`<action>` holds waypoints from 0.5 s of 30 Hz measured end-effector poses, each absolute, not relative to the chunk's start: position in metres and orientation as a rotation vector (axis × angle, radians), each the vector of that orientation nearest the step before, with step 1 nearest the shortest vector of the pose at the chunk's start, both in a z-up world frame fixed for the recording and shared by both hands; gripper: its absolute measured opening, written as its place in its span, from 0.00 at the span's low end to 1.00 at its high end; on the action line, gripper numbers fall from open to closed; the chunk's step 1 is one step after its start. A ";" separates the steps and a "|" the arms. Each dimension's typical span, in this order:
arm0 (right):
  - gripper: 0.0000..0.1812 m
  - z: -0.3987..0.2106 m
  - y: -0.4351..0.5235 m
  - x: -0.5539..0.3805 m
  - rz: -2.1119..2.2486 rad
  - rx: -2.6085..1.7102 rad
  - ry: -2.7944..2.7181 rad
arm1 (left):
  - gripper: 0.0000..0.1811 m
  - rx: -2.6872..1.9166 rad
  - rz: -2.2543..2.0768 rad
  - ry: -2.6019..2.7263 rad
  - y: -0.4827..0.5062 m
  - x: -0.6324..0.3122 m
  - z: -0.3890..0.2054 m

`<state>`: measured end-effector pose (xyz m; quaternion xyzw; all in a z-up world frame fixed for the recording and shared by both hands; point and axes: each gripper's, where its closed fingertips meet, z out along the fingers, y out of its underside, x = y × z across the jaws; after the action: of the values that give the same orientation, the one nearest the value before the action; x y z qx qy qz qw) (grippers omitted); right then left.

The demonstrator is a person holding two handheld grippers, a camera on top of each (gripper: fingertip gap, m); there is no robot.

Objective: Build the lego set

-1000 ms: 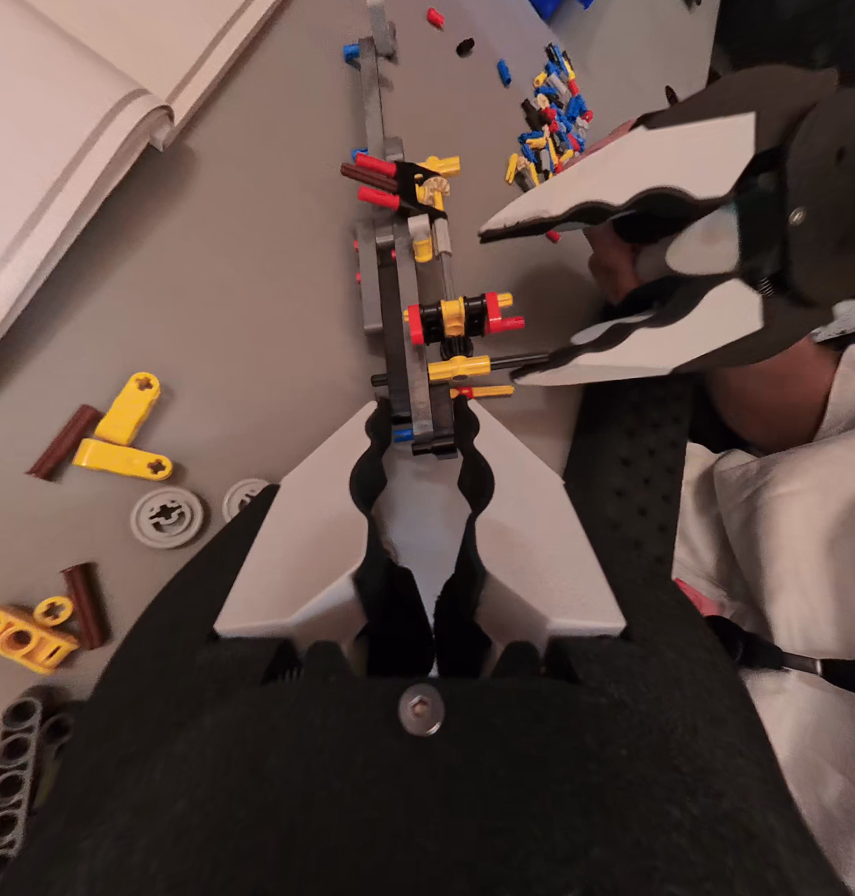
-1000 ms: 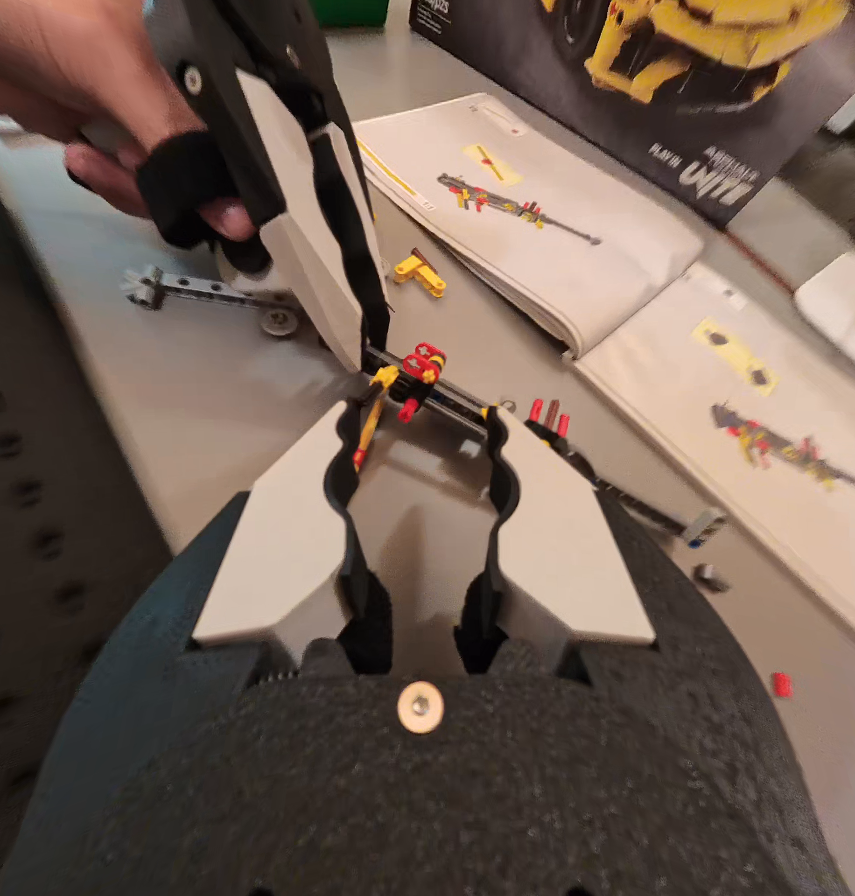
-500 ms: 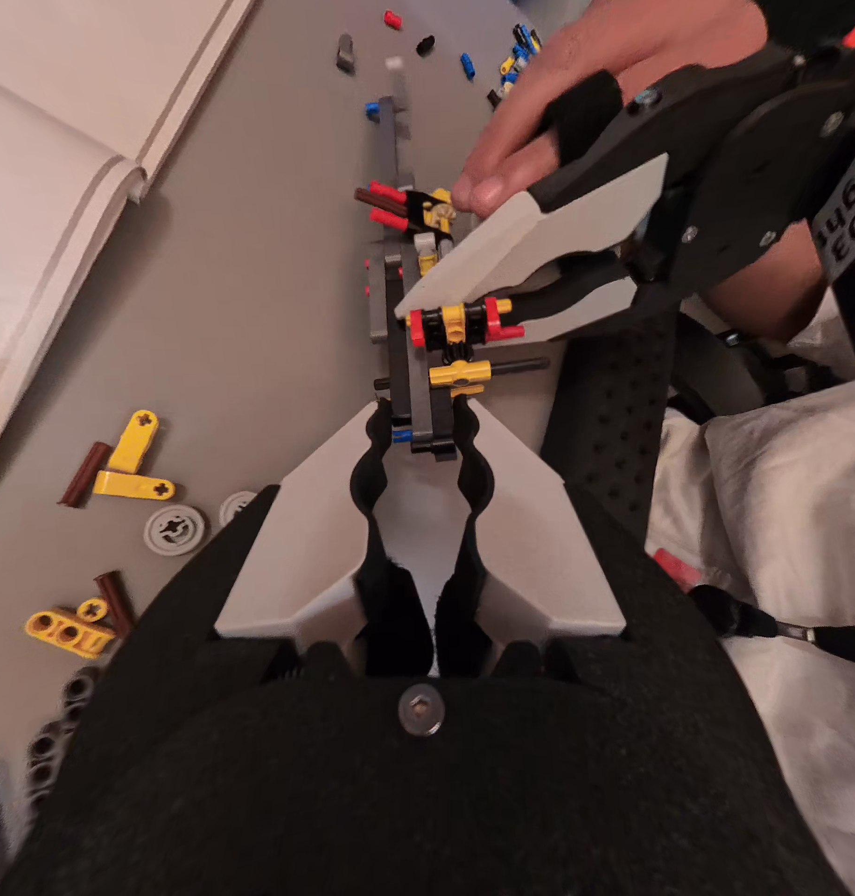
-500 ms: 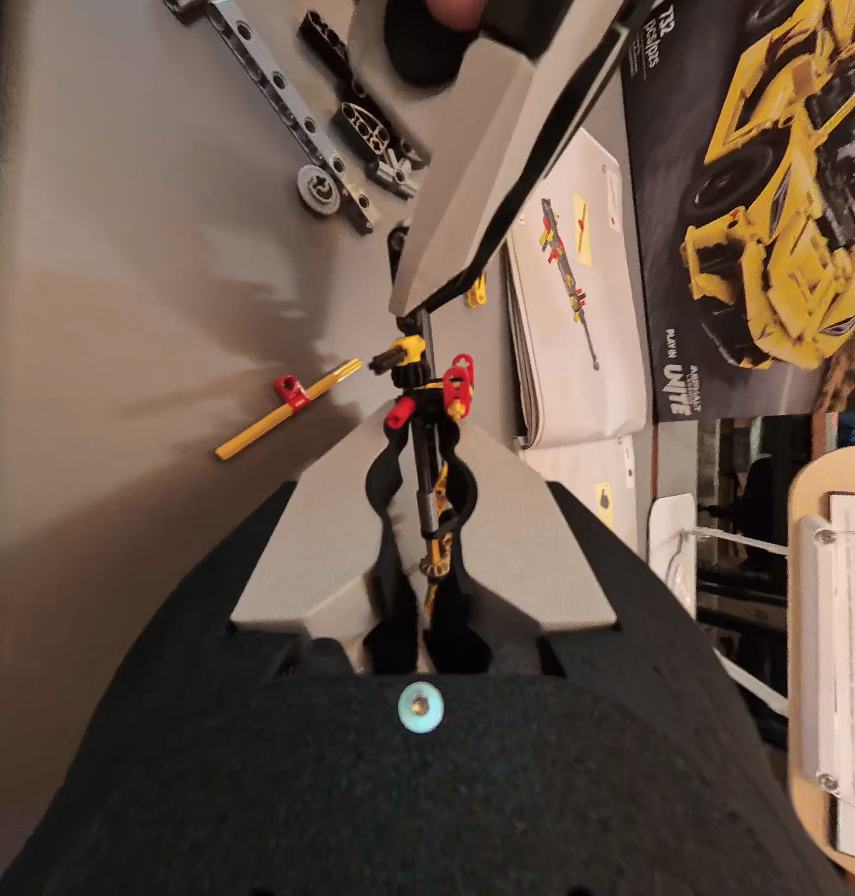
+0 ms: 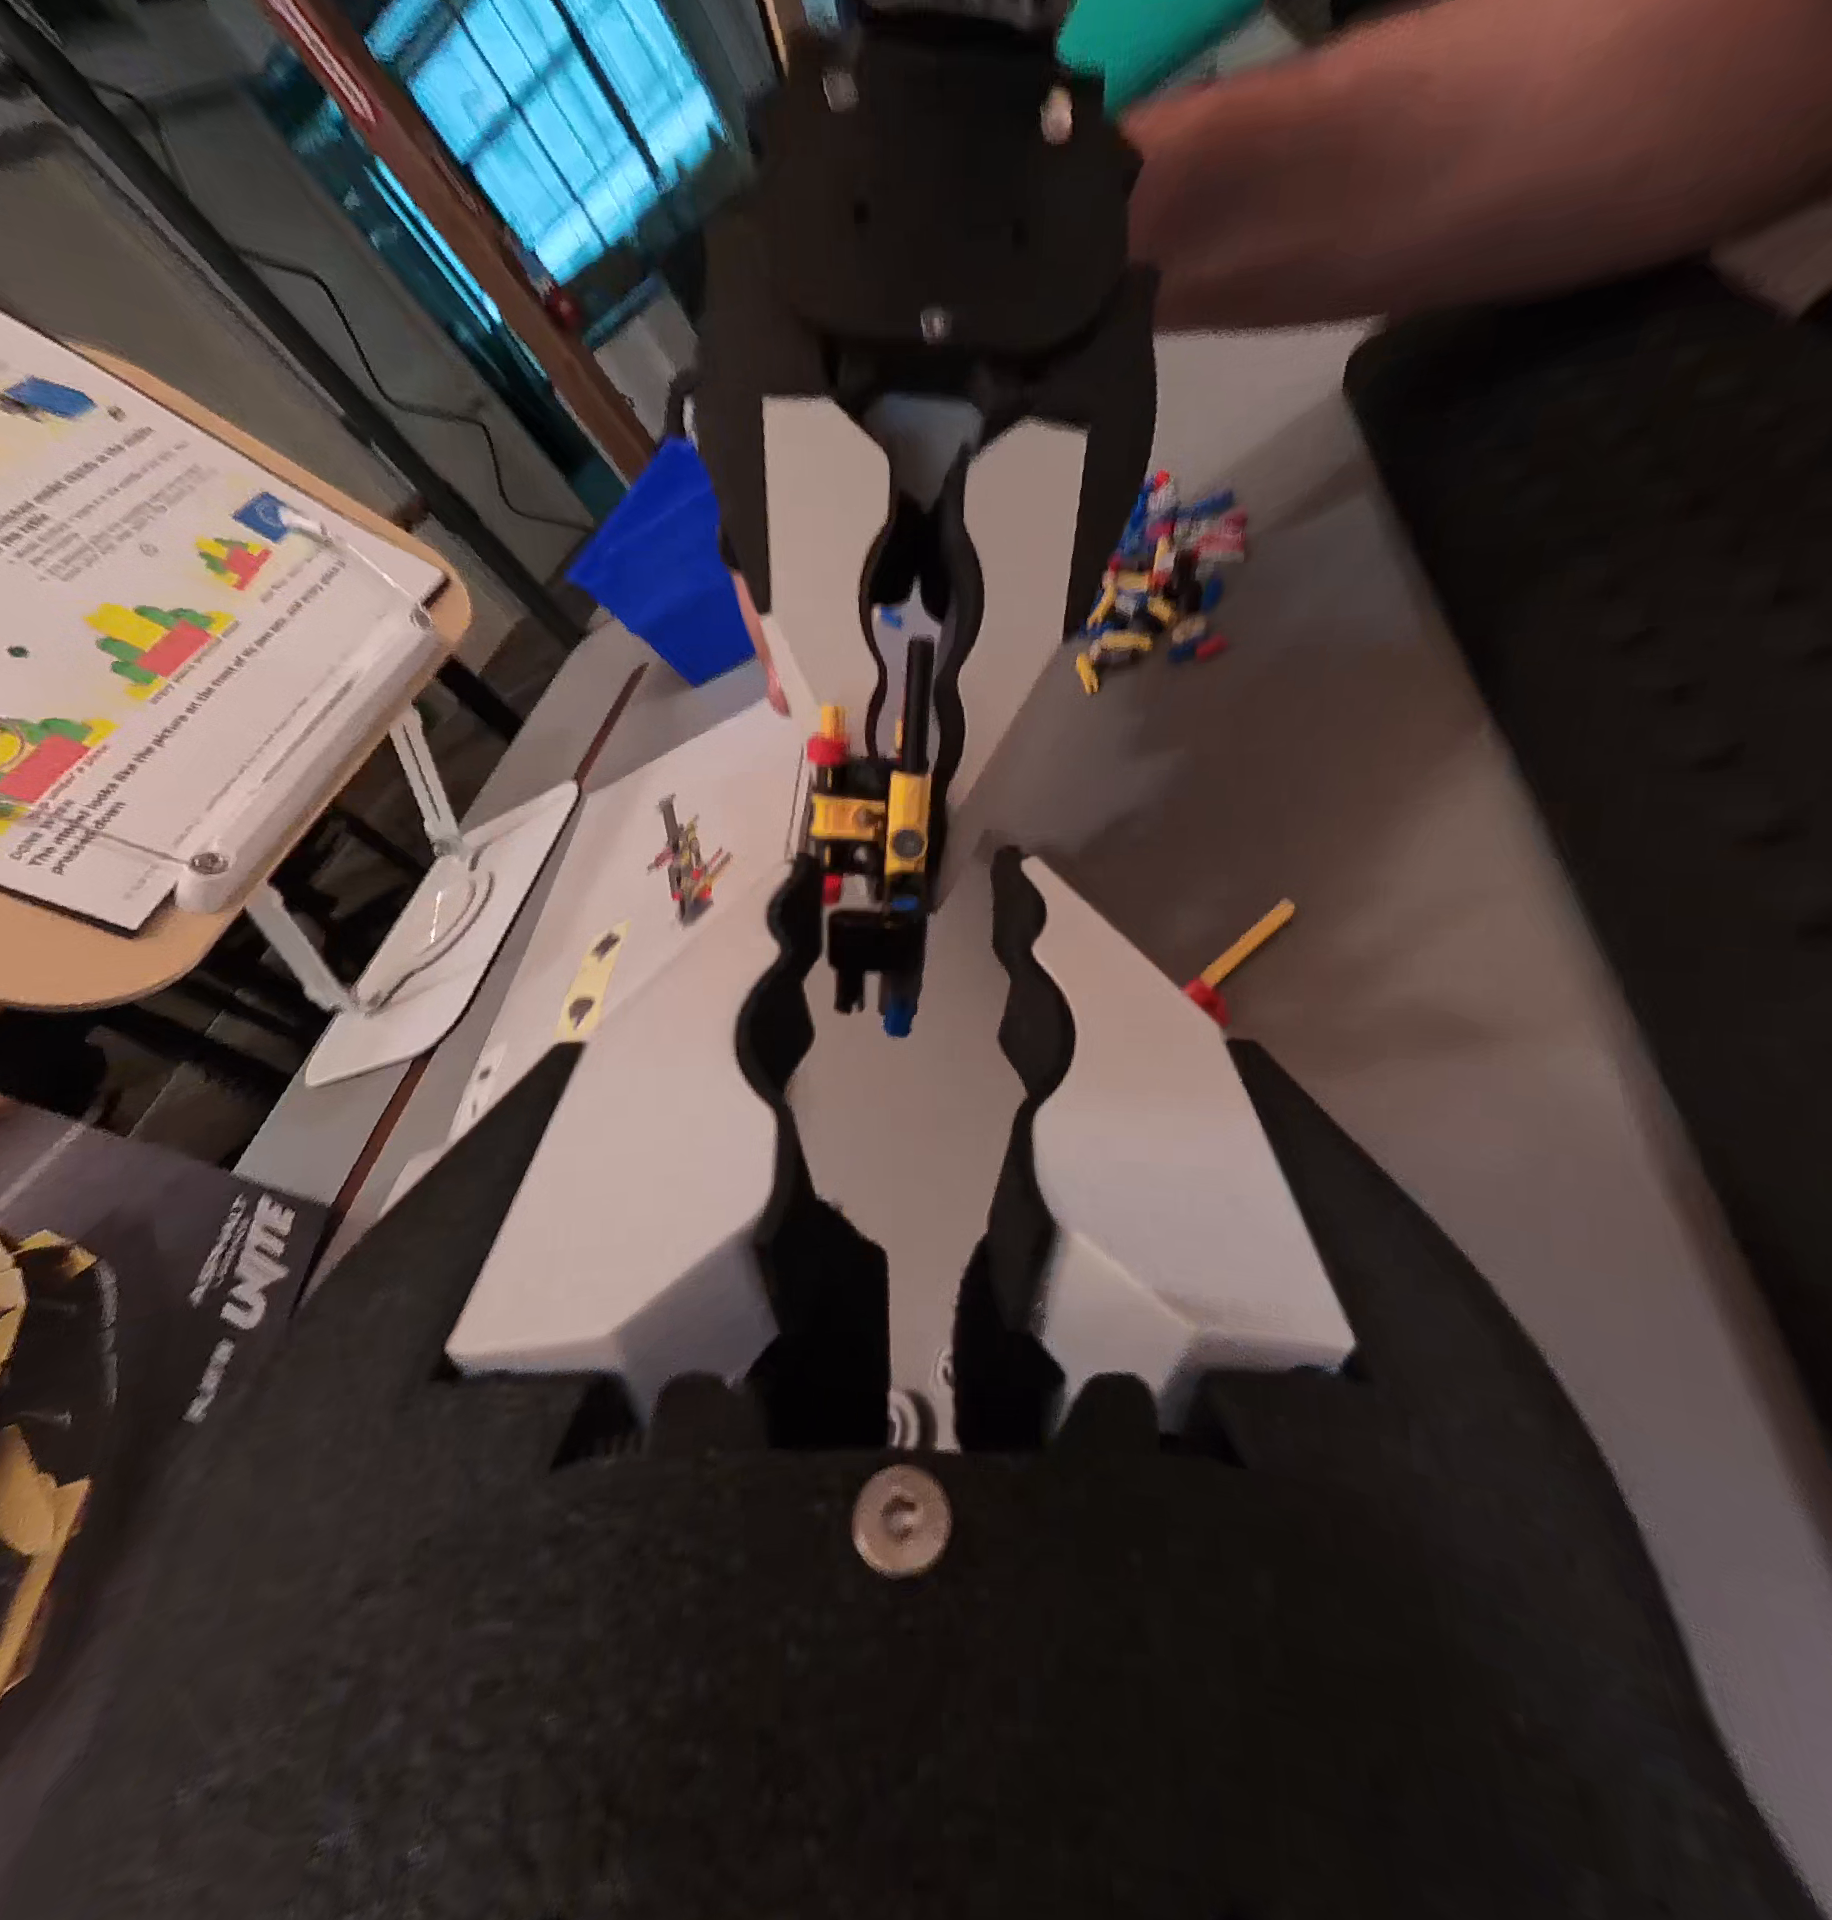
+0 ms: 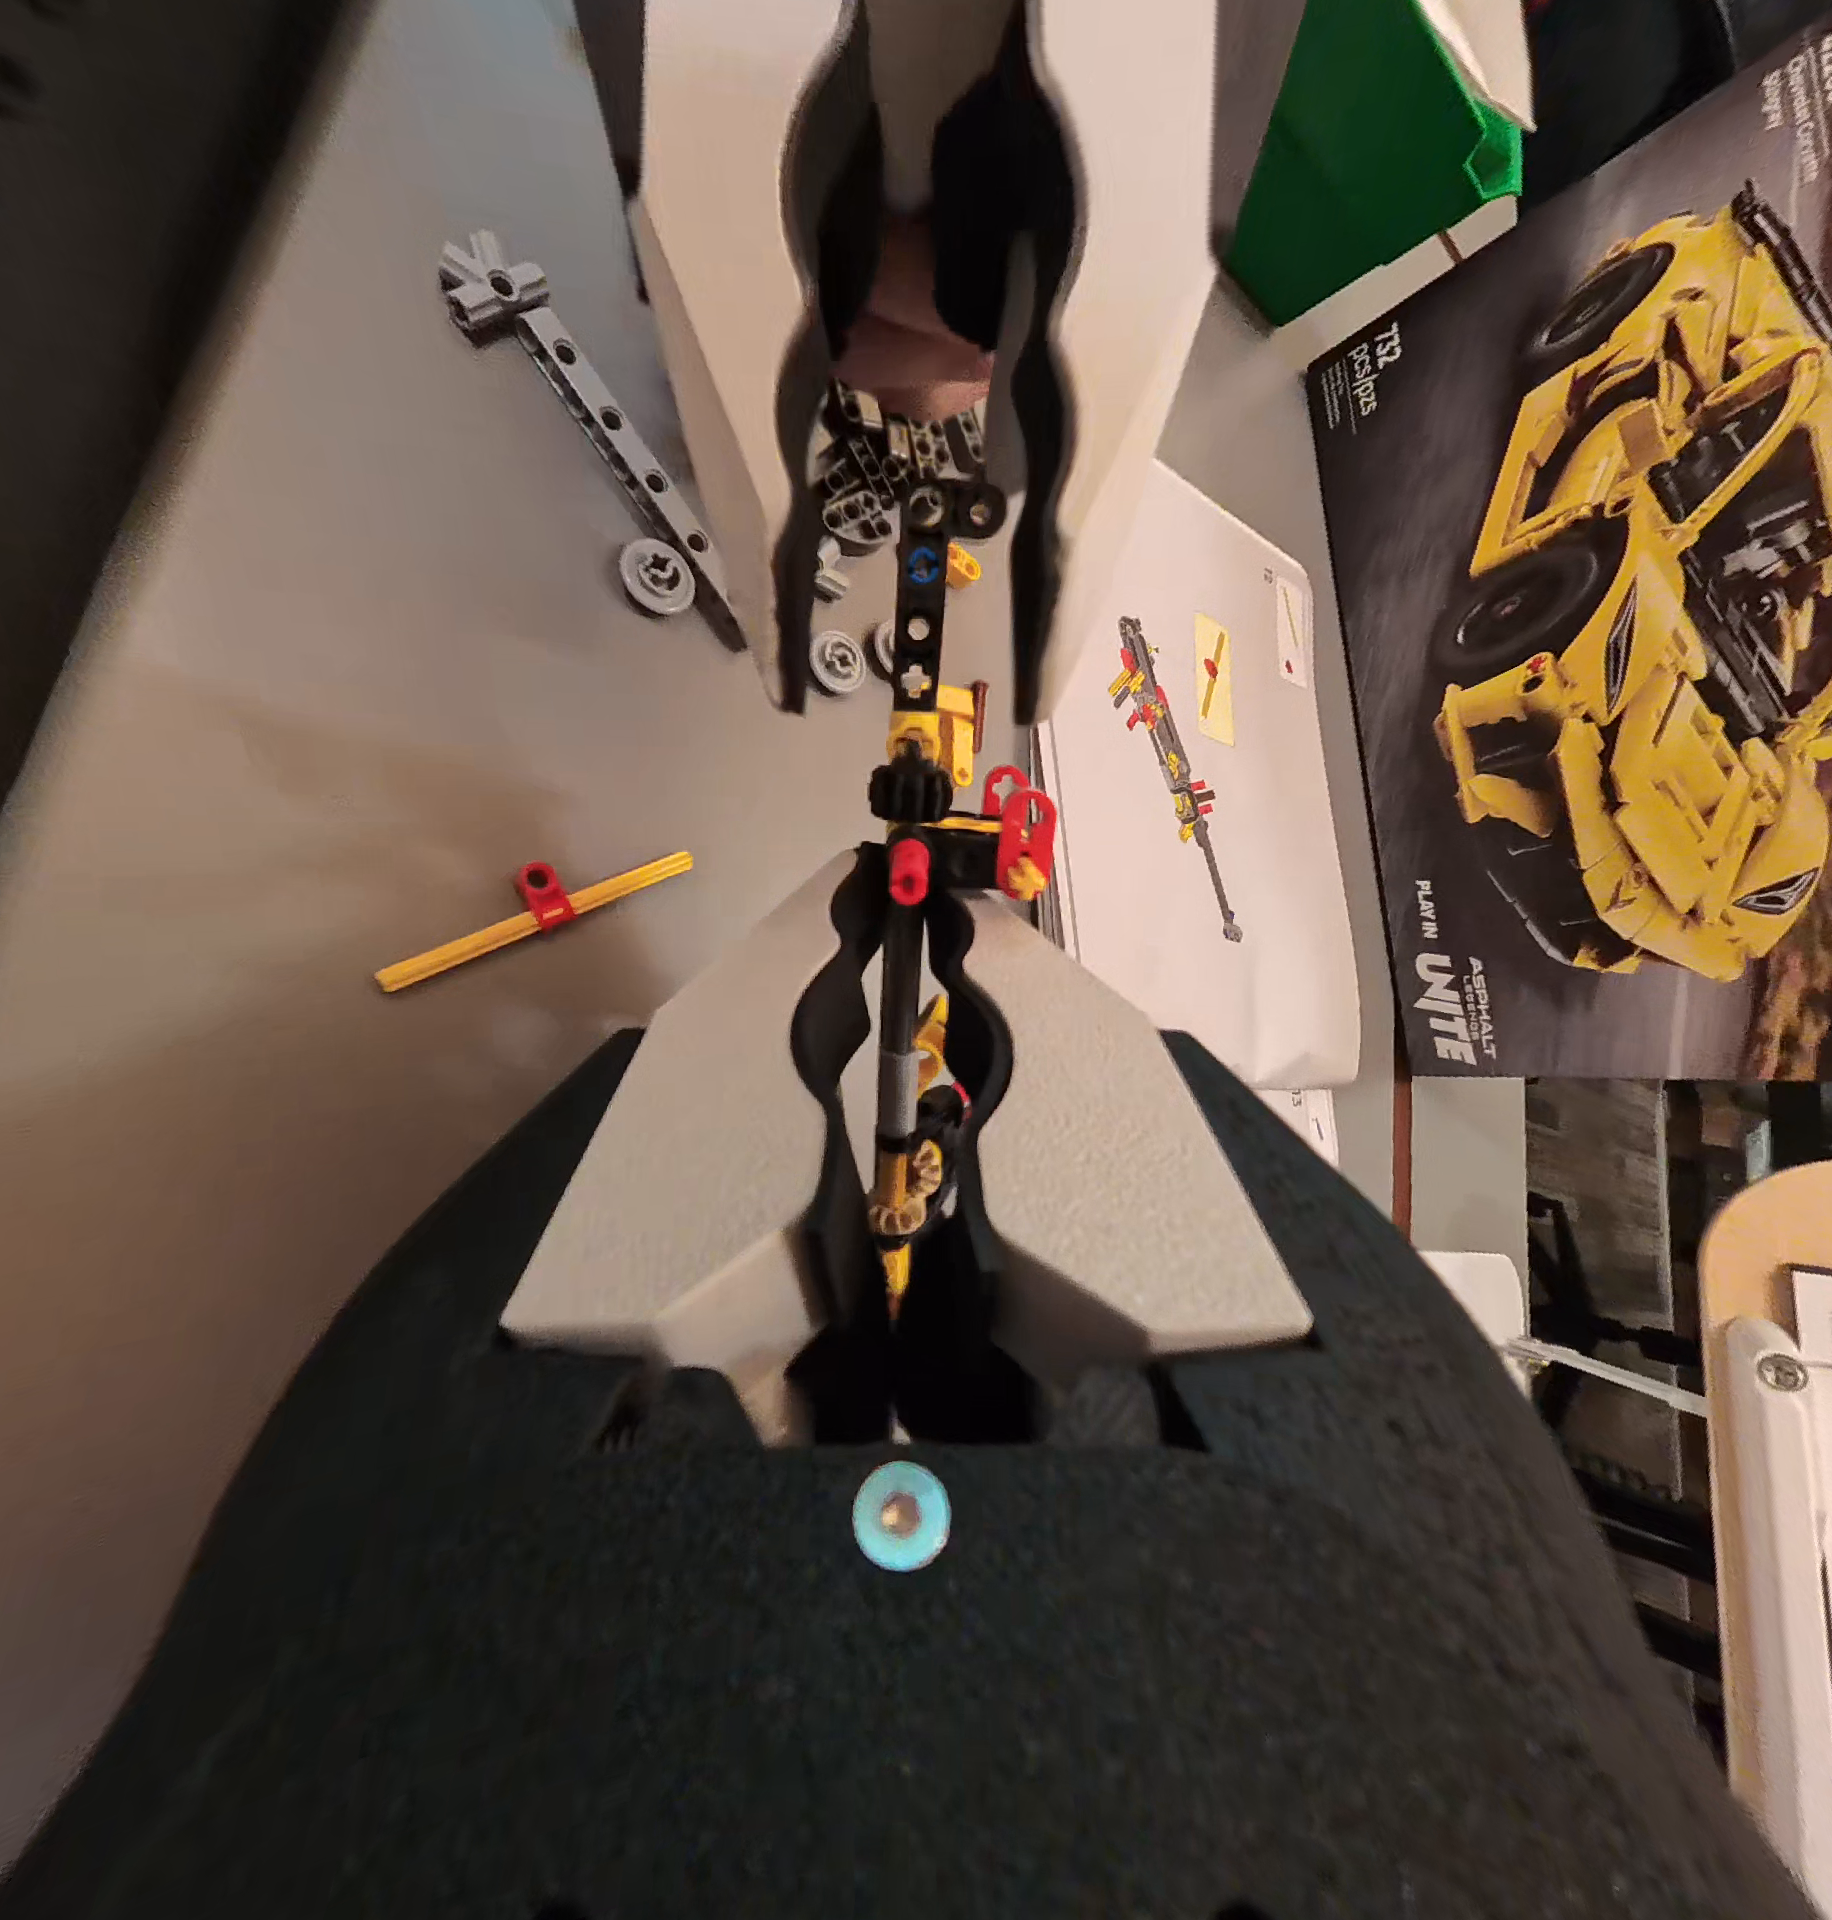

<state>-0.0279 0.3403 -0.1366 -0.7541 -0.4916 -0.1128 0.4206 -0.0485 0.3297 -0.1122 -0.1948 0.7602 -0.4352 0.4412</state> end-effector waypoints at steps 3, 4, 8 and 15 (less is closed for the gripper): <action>0.04 -0.141 0.339 -0.029 -0.300 -1.866 -1.274 | 0.12 -0.488 -0.987 1.965 0.334 -0.046 -0.128; 0.04 -0.144 0.338 -0.030 -0.297 -1.866 -1.287 | 0.08 -0.492 -0.995 1.992 0.333 -0.048 -0.131; 0.04 -0.148 0.336 -0.029 -0.286 -1.878 -1.303 | 0.05 -0.480 -0.985 2.024 0.331 -0.048 -0.136; 0.07 -0.138 0.339 -0.024 -0.171 -2.005 -1.050 | 0.05 -0.709 -1.092 1.970 0.339 -0.044 -0.127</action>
<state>-0.0240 0.3388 -0.1380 -0.8009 -0.4193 -0.0683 0.4221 -0.0438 0.3385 -0.1274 -0.2776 0.7716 -0.4277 0.3802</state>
